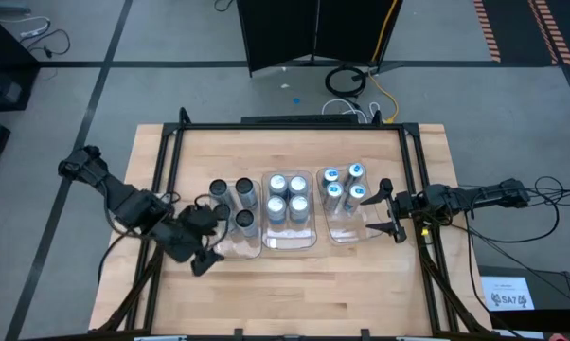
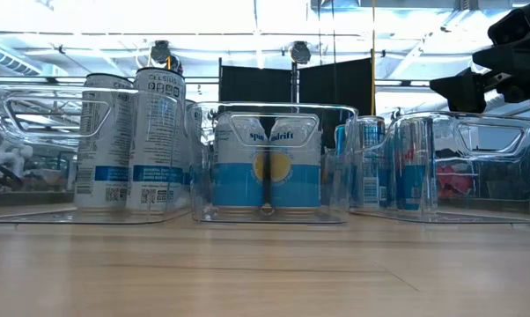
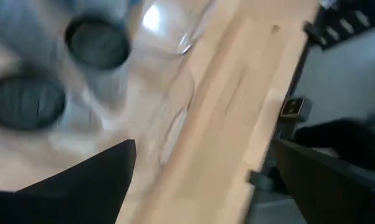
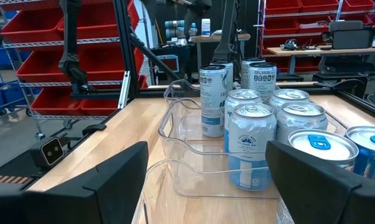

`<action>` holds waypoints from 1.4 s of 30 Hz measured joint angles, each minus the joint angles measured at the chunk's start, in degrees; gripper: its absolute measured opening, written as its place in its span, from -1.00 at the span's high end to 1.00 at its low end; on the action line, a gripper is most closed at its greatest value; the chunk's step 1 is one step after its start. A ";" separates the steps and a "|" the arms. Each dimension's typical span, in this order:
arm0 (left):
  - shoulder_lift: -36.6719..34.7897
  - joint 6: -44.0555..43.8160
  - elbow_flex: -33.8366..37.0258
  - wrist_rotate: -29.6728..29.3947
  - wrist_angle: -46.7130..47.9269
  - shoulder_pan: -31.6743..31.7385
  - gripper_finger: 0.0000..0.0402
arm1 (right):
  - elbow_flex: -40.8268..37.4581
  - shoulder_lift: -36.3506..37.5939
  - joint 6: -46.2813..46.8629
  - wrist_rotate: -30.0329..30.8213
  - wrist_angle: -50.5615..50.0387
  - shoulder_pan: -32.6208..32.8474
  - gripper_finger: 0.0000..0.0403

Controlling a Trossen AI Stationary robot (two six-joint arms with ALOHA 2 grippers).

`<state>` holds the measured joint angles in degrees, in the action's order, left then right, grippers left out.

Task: Sort soda cans
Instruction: Return to Home Position

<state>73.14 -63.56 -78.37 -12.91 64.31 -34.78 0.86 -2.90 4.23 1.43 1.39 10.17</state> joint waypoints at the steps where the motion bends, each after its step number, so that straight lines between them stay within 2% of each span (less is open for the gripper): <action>1: 0.04 3.98 0.63 -1.92 -1.32 -1.30 -0.94 | 0.00 0.00 0.01 0.00 0.00 -0.01 -0.58; 5: 0.31 20.42 5.71 -11.79 -15.39 -6.54 -0.94 | 0.00 0.00 0.02 0.00 0.02 -0.02 -0.58; 8: 0.17 29.51 11.28 -14.14 -26.88 -8.03 -0.94 | 0.00 -0.01 0.02 0.00 0.02 0.00 -0.58; 11: -0.11 31.46 17.66 -14.20 -32.91 -7.34 -0.94 | 0.00 -0.02 0.02 0.00 0.03 -0.02 -0.58; 14: -1.59 32.88 24.27 -12.29 -40.51 -5.67 -0.94 | 0.00 0.00 0.02 0.00 0.02 -0.02 -0.58; 19: -7.64 42.56 36.21 -5.63 -60.98 -1.54 -0.94 | 0.00 -0.02 0.01 0.00 0.04 -0.01 -0.58; 25: -16.59 49.02 49.90 6.28 -79.79 6.42 -0.94 | 0.00 0.00 0.01 0.00 0.02 0.00 -0.58; 30: -22.45 49.51 57.09 6.91 -83.27 8.66 -0.94 | 0.00 -0.02 0.02 0.00 -0.03 0.00 -0.58; 36: -31.04 52.87 62.05 2.41 -83.45 10.06 -0.94 | 0.00 -0.02 0.00 0.00 0.02 0.00 -0.58; 42: -41.30 56.59 66.33 1.97 -83.16 12.10 -0.94 | 0.00 0.00 0.02 0.00 0.02 0.00 -0.58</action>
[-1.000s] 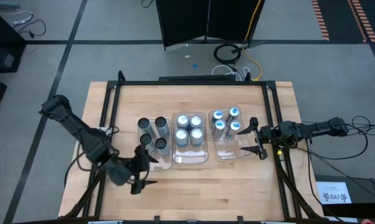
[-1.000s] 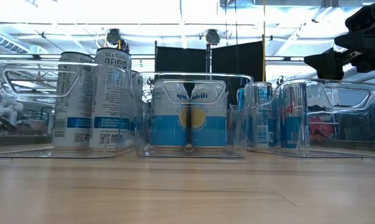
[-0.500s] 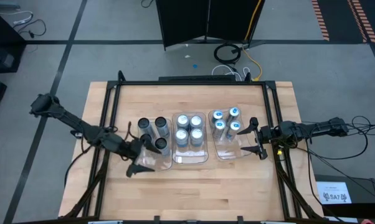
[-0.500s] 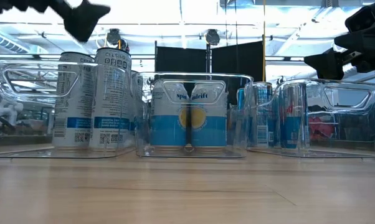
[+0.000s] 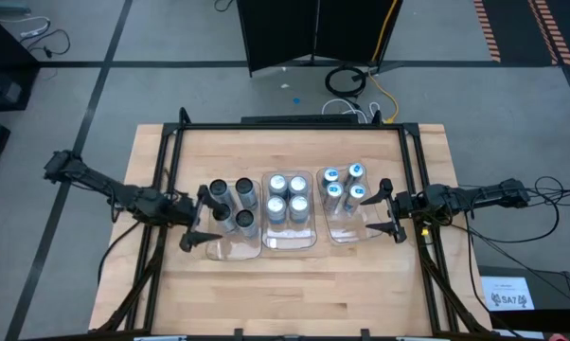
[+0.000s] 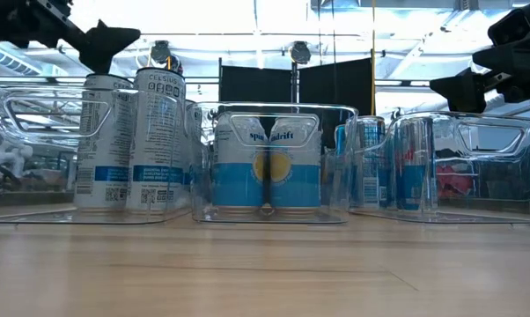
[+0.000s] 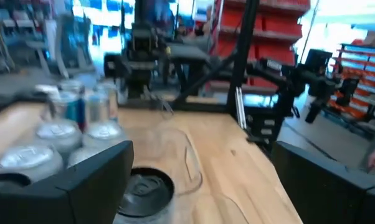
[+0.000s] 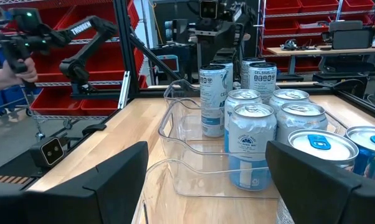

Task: Sort soda cans
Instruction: Return to Home Position

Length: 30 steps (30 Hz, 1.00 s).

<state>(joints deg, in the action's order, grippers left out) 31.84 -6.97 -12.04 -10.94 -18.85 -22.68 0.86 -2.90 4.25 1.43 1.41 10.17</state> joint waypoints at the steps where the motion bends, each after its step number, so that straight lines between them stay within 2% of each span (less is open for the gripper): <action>1: -1.73 0.51 0.68 0.02 -0.12 0.22 -0.94 | 0.00 0.00 0.00 0.00 0.00 -0.02 -0.58; 12: -20.66 3.42 7.52 2.05 3.43 4.69 -0.94 | 0.00 0.00 -0.01 0.00 0.00 0.00 -0.58; 19: -31.79 5.48 11.66 6.90 5.42 9.17 -0.94 | 0.00 -0.01 -0.01 0.00 0.02 -0.01 -0.58; 23: -31.81 4.55 11.64 6.88 5.63 12.90 -0.94 | 0.00 -0.04 -0.02 0.03 0.03 0.00 -0.58; 25: -31.83 4.58 11.64 11.17 6.09 14.39 -0.94 | 0.00 -0.07 0.00 0.00 -0.01 -0.01 -0.58; 27: -31.83 4.80 11.64 14.02 9.26 15.44 -0.94 | 0.00 -0.15 0.00 0.00 0.02 -0.02 -0.58; 30: -31.82 4.23 11.66 13.48 13.88 16.53 -0.94 | 0.00 -0.17 0.00 0.00 0.00 -0.01 -0.58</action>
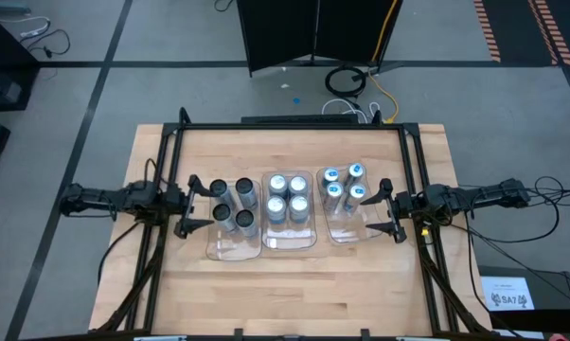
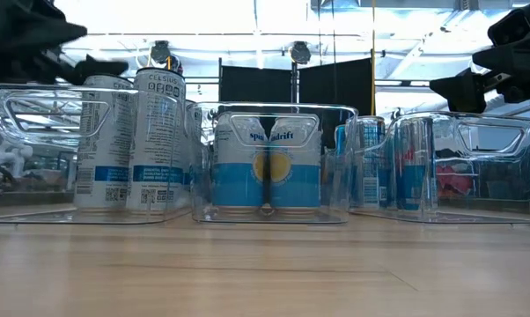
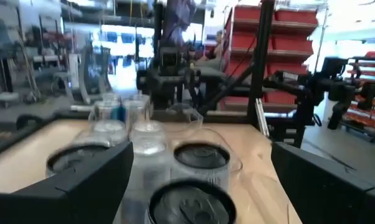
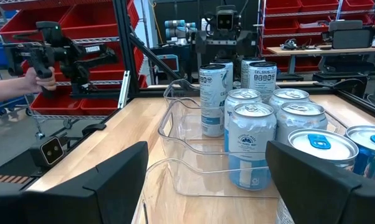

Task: Sort soda cans
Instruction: Return to Home Position

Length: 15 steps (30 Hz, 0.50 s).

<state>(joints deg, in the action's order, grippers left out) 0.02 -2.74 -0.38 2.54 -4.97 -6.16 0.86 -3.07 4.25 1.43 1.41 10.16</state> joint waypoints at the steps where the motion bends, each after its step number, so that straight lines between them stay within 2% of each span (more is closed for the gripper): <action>1: 0.01 -0.30 0.00 0.00 0.65 0.21 -0.94 | 0.00 0.00 0.00 0.00 0.00 -0.01 -0.58; 8: -0.01 4.51 0.02 -2.42 1.48 1.38 -0.94 | 0.00 0.00 0.00 0.00 0.04 -0.01 -0.58; 15: 0.28 4.60 0.04 -6.42 3.39 2.71 -0.94 | 0.00 0.00 0.00 0.02 0.04 -0.01 -0.58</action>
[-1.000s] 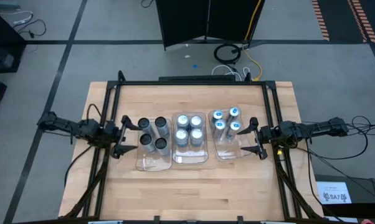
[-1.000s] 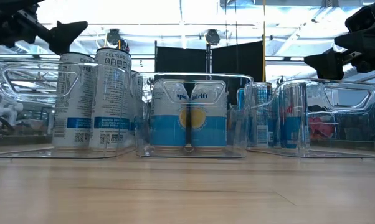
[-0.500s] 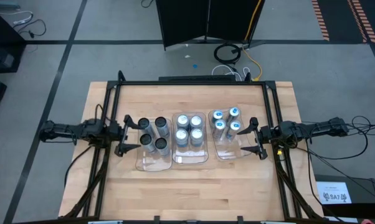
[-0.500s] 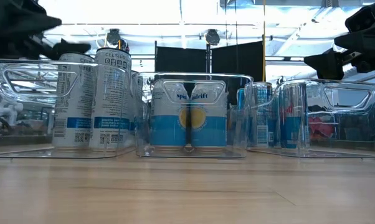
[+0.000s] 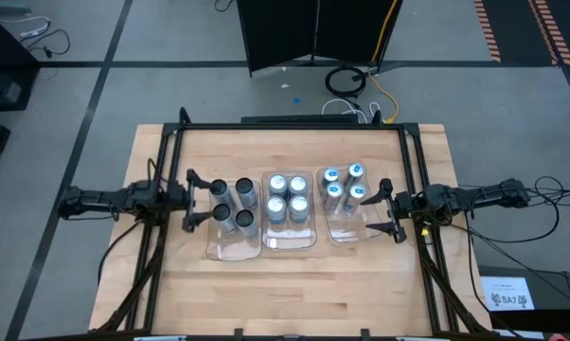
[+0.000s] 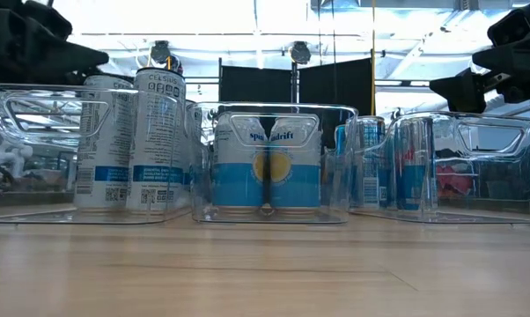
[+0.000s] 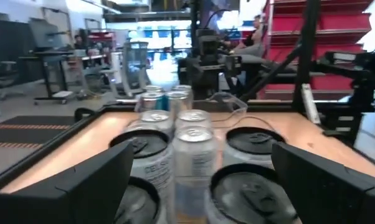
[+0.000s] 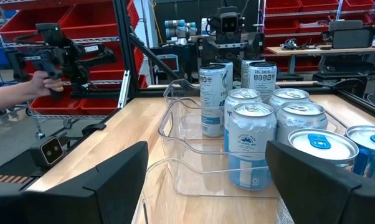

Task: Sort soda cans
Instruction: Return to Home Position

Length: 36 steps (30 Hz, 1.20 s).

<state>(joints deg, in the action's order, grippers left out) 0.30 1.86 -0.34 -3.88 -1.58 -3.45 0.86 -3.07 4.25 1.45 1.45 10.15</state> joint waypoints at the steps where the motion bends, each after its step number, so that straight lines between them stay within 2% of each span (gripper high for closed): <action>1: 0.10 0.05 0.00 -0.28 0.02 0.32 -0.94 | 0.00 0.00 -0.02 -0.02 0.00 0.00 -0.58; 8: 0.10 0.16 0.02 -4.43 -0.48 3.78 -0.94 | 0.00 0.00 0.00 0.00 0.00 0.00 -0.58; 15: 0.66 0.15 0.02 -5.35 -0.57 7.35 -0.94 | 0.00 0.00 0.00 -0.01 0.00 0.01 -0.58; 36: 0.80 0.07 0.09 -5.37 -0.57 7.57 -0.94 | 0.00 0.00 -0.57 0.43 0.01 -0.01 -0.58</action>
<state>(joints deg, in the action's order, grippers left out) 1.10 1.93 -0.25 -9.26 -2.15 4.12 0.86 -3.07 3.69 1.89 1.46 10.15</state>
